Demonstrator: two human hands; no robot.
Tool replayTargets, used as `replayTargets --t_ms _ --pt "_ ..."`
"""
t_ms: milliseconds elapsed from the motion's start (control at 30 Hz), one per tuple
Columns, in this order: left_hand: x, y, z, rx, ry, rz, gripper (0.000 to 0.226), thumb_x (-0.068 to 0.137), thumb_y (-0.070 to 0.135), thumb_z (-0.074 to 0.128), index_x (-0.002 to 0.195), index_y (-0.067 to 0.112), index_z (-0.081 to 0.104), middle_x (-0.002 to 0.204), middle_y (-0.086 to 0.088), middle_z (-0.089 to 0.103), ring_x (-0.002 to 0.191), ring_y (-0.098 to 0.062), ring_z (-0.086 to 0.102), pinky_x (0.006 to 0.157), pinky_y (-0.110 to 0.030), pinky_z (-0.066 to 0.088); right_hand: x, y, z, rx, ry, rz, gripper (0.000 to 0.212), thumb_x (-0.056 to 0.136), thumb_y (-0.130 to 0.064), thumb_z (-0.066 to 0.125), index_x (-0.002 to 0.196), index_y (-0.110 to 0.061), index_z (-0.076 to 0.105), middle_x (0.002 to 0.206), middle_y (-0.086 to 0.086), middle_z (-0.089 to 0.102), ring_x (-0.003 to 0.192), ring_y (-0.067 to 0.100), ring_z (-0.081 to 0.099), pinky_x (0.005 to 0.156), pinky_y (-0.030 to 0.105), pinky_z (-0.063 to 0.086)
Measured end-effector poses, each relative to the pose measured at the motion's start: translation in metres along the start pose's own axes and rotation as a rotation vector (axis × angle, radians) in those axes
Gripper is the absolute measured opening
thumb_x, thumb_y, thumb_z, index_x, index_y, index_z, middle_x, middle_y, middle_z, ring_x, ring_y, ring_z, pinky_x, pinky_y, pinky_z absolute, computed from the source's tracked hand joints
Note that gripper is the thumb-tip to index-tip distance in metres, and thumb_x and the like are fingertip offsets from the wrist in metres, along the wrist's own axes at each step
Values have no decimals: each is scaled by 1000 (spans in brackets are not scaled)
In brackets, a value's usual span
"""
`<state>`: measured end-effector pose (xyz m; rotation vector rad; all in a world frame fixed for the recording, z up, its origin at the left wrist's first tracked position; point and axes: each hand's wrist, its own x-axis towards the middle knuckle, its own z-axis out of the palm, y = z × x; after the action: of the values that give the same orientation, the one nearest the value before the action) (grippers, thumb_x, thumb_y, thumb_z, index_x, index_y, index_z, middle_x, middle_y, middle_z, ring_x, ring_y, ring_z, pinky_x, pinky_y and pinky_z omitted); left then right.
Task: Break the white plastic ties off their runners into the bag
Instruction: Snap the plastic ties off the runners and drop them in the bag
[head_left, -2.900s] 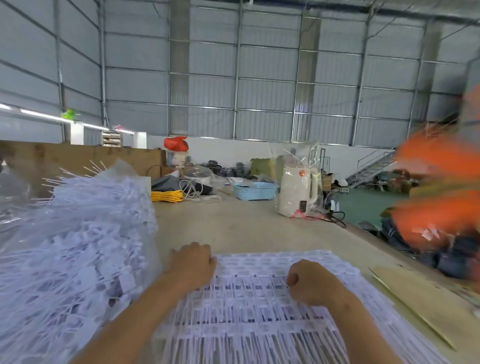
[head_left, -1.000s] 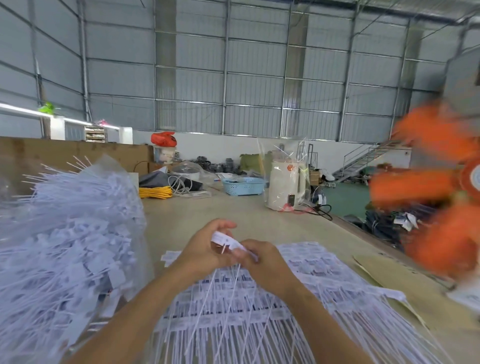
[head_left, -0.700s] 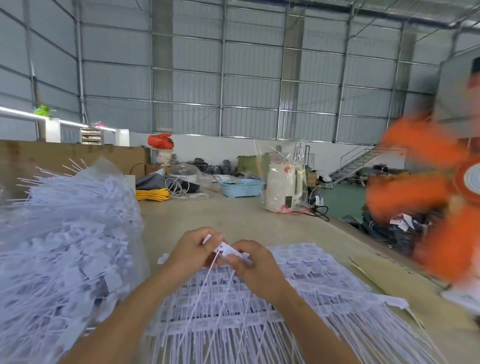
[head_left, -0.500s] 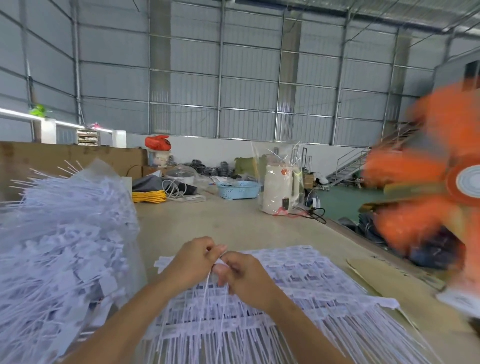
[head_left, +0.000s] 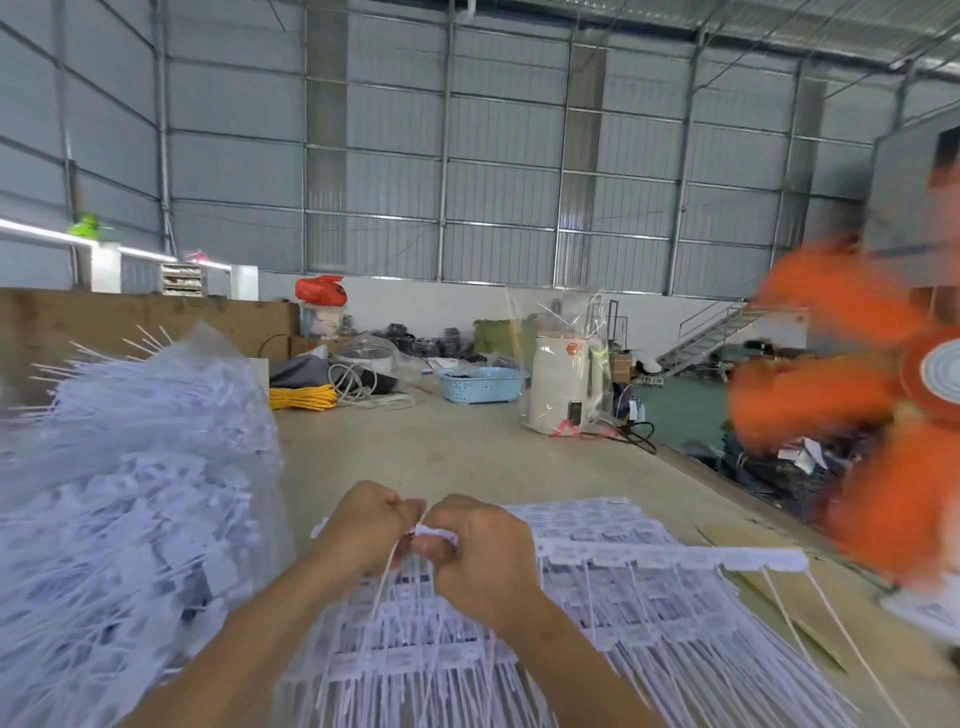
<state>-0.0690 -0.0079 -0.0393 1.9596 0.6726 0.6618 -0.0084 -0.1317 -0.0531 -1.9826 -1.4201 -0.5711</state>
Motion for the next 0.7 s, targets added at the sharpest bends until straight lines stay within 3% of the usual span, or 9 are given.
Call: replayTargets --t_ms 67,133,200,300,367,433,500,600,700 --pt "10 -5 -13 167 260 37 35 95 16 55 64 -1 56 65 -22 59 60 -30 58 60 -35 41 0 1 -15 226 75 40 20 90 -21 58 72 -13 60 72 -3 52 69 19 52 59 31 40" --pt "15 -13 -30 57 398 79 34 95 17 54 68 -3 55 66 -25 60 68 -35 59 62 -37 42 2 4 -32 583 160 108 21 86 -16 64 66 -12 60 64 -1 50 57 13 46 55 28 38" --pt "8 -8 -27 -162 316 79 32 95 20 55 68 5 49 57 -12 54 57 -27 54 53 -30 40 4 6 -38 717 133 149 23 87 -10 64 66 -13 58 64 3 50 55 12 42 56 28 37" --pt "-6 1 7 -231 67 88 21 95 14 54 75 8 50 60 -7 56 47 -17 53 46 -23 44 1 2 -25 564 9 85 11 88 -4 60 77 -2 61 74 9 52 69 20 49 67 31 40" --pt "-16 8 24 -379 -60 54 22 95 10 51 74 8 55 59 -9 60 44 -14 56 42 -21 44 0 4 -18 506 8 56 5 87 -2 59 85 0 64 82 2 50 84 19 52 76 25 41" --pt "-22 13 28 -637 -193 -42 39 99 30 45 74 6 64 66 -14 67 48 -18 62 44 -24 49 2 9 -19 479 77 87 5 86 -5 61 88 -2 65 85 -12 44 91 11 48 77 11 37" --pt "-26 11 28 -720 -317 -62 57 89 55 41 75 7 69 67 -14 68 49 -20 62 45 -24 49 2 14 -17 461 98 129 6 85 -8 63 89 -5 66 89 -16 41 96 8 46 77 5 34" --pt "-30 7 32 -639 -337 20 53 75 54 55 83 3 67 66 -14 62 54 -20 56 51 -24 46 -2 19 -11 460 -4 114 7 85 -7 62 92 -8 61 97 -2 41 89 -4 45 73 6 38" --pt "-28 5 32 -603 -252 63 34 89 32 57 85 -1 61 56 -13 61 46 -18 53 44 -22 41 -3 26 -15 587 -112 180 40 80 -13 70 112 -24 50 109 2 48 78 -6 53 70 12 47"
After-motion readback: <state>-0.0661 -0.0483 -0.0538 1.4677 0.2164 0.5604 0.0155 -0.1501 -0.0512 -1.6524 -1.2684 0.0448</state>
